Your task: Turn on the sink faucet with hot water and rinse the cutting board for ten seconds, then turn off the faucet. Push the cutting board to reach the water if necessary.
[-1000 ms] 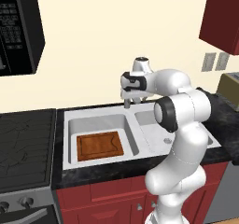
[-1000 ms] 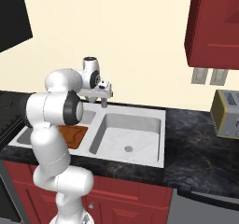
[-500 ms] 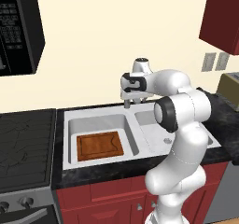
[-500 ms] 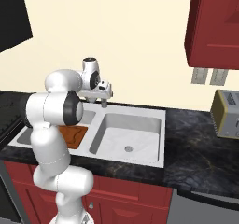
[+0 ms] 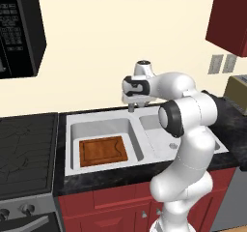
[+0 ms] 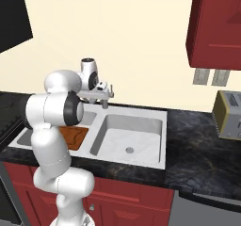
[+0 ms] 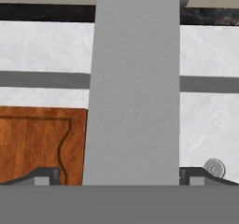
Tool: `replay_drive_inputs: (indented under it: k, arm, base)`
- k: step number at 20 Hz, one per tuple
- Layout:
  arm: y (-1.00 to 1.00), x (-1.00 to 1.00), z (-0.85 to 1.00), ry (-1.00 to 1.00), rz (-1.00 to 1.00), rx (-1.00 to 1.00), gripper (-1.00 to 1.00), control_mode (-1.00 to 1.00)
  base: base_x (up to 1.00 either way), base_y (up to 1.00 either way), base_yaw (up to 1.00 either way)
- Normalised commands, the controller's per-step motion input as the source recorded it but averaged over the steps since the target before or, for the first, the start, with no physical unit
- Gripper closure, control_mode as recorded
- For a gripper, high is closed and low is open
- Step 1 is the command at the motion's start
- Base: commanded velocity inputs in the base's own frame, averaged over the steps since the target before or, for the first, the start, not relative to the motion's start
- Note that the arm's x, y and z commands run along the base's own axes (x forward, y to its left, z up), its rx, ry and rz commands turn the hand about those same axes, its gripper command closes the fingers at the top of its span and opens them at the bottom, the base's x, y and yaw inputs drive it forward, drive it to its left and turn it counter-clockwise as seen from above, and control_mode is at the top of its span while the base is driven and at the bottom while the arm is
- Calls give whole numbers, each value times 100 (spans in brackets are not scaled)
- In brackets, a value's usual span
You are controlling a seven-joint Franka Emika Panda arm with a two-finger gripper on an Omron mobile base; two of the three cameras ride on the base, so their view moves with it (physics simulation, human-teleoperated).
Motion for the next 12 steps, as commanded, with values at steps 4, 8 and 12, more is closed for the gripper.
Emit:
replay_drive_inputs:
  k: [4,8,12]
  arm:
    - [33,0,-16,0,0,0,-100,-100]
    - [35,0,-17,1,0,0,-100,-100]
    - [33,0,-15,1,0,0,-100,-100]
  base:
    - [0,0,0]
    - [0,0,0]
    - [0,0,0]
